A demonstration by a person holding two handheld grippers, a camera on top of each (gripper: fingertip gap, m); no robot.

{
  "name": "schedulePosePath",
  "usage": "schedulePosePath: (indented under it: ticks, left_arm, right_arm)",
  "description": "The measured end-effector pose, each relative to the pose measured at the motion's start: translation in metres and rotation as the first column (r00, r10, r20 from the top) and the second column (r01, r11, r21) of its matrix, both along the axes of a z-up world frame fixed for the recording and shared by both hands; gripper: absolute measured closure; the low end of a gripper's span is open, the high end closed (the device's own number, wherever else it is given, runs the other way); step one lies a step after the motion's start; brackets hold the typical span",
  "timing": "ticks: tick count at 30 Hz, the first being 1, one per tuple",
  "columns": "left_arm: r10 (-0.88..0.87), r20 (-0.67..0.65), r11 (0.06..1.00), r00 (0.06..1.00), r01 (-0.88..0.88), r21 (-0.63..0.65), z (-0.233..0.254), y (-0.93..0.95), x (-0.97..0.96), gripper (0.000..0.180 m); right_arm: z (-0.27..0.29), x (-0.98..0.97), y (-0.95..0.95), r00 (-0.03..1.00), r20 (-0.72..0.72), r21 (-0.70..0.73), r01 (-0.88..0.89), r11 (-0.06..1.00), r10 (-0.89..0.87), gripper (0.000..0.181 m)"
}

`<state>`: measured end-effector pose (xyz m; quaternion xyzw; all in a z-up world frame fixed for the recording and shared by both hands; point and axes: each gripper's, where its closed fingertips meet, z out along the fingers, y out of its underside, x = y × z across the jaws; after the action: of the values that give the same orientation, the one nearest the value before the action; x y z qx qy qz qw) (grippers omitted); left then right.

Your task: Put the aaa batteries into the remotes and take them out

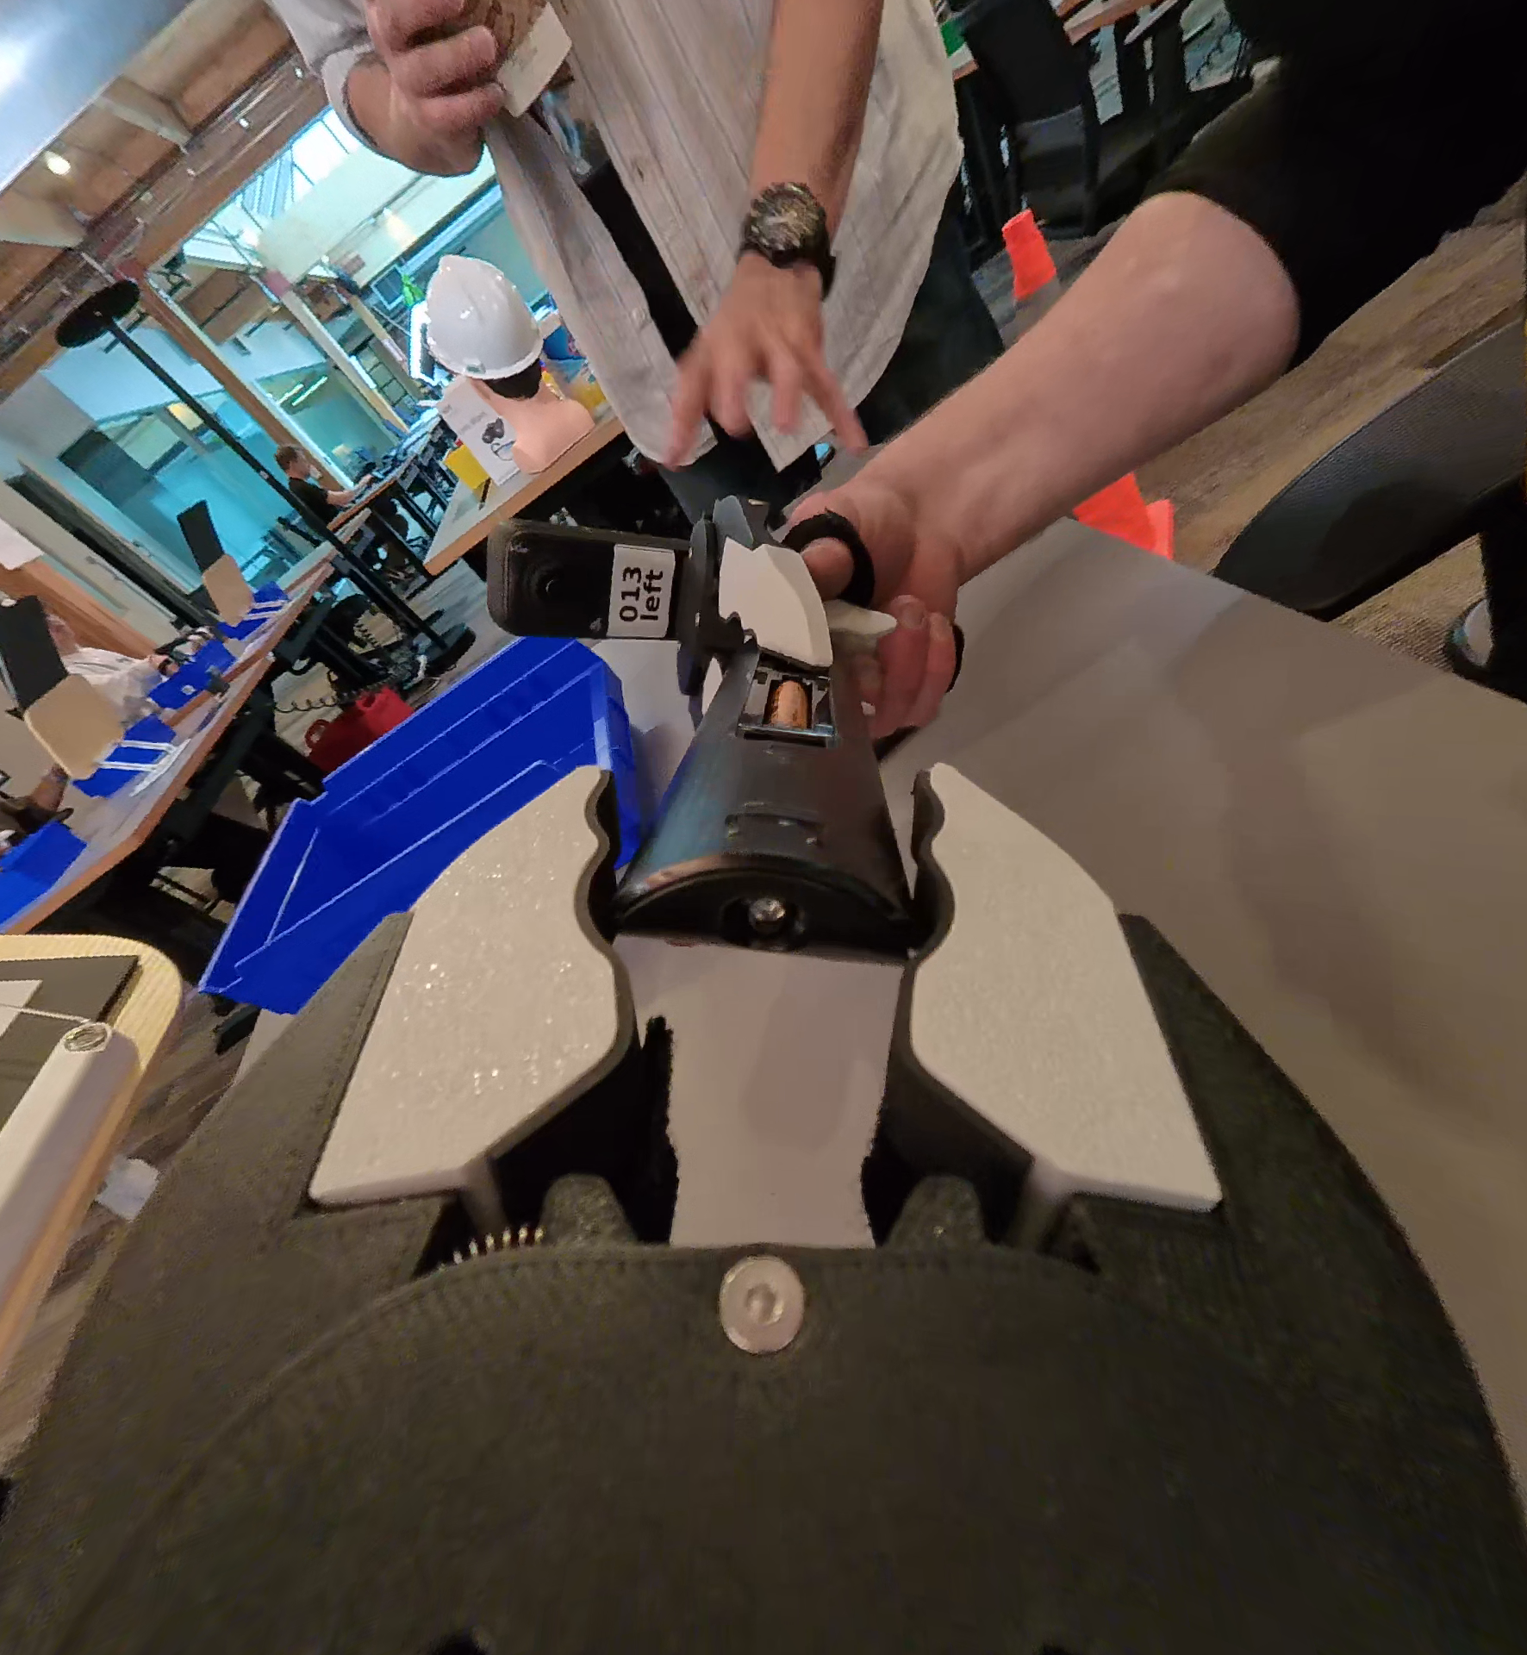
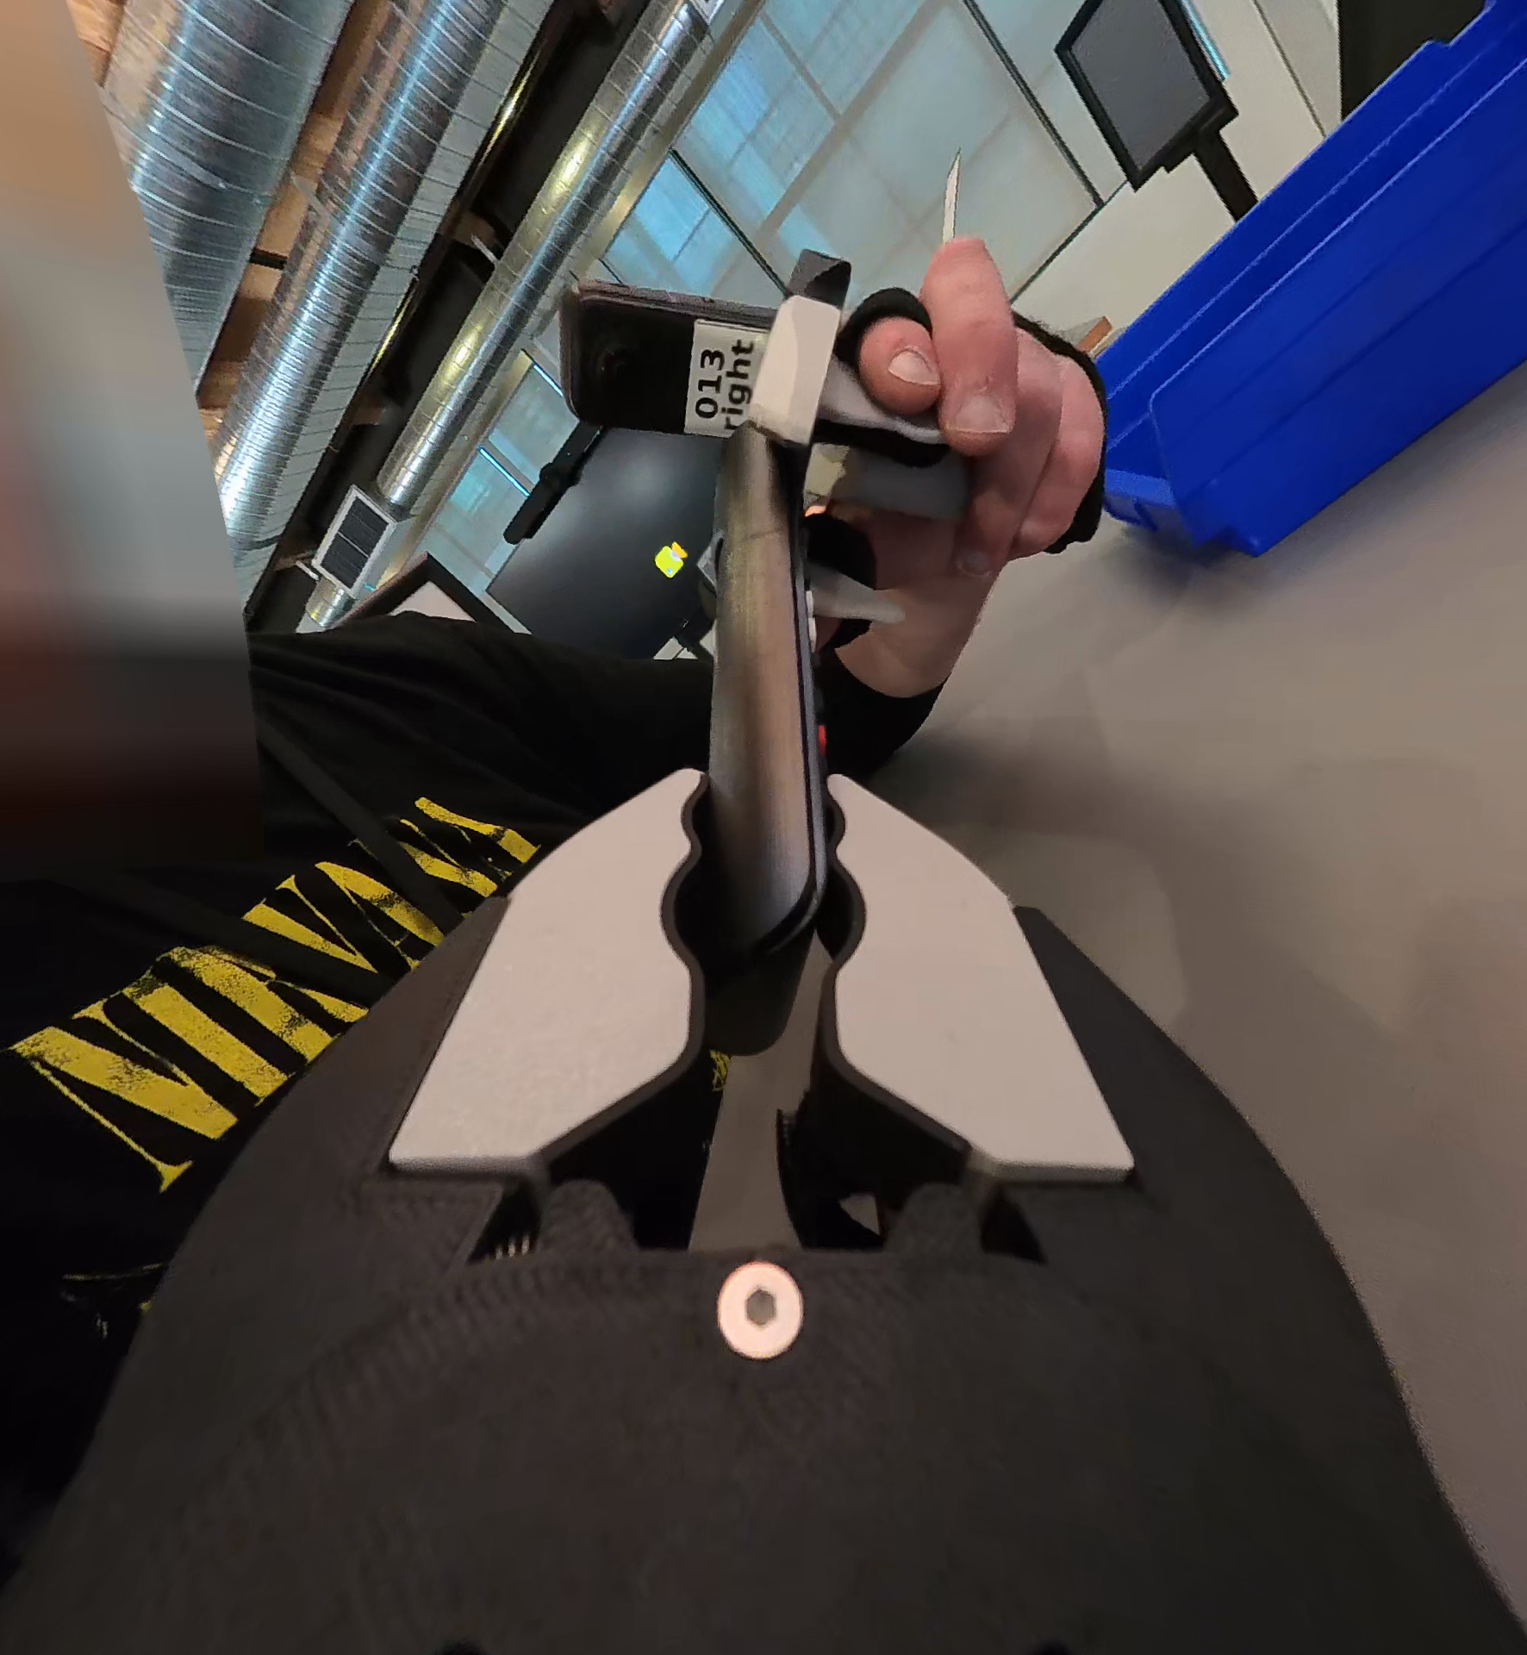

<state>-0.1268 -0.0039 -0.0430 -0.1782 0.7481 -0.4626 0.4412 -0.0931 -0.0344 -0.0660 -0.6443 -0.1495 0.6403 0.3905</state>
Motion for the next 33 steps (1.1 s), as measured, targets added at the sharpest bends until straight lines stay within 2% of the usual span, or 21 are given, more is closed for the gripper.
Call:
schedulePosePath:
  ticks: [18, 27, 33]
  left_arm:
    - [0.041, -0.064, 0.996, 0.997, -0.035, 0.084, -0.019, 0.001, 0.006, 0.119]
    - [0.049, -0.053, 0.996, 0.997, -0.044, 0.08, -0.017, 0.004, 0.006, 0.119]
    - [0.039, -0.052, 0.999, 0.998, -0.038, 0.03, -0.016, 0.006, 0.006, 0.119]
  right_arm:
    - [-0.006, 0.003, -0.004, 0.993, 0.07, -0.036, 0.101, 0.994, -0.098, 0.161]
    - [-0.004, 0.004, 0.004, 0.993, -0.009, -0.022, 0.118, 0.993, -0.118, 0.159]
    - [0.0, 0.01, 0.01, 0.989, -0.056, -0.01, 0.133, 0.991, -0.133, 0.154]
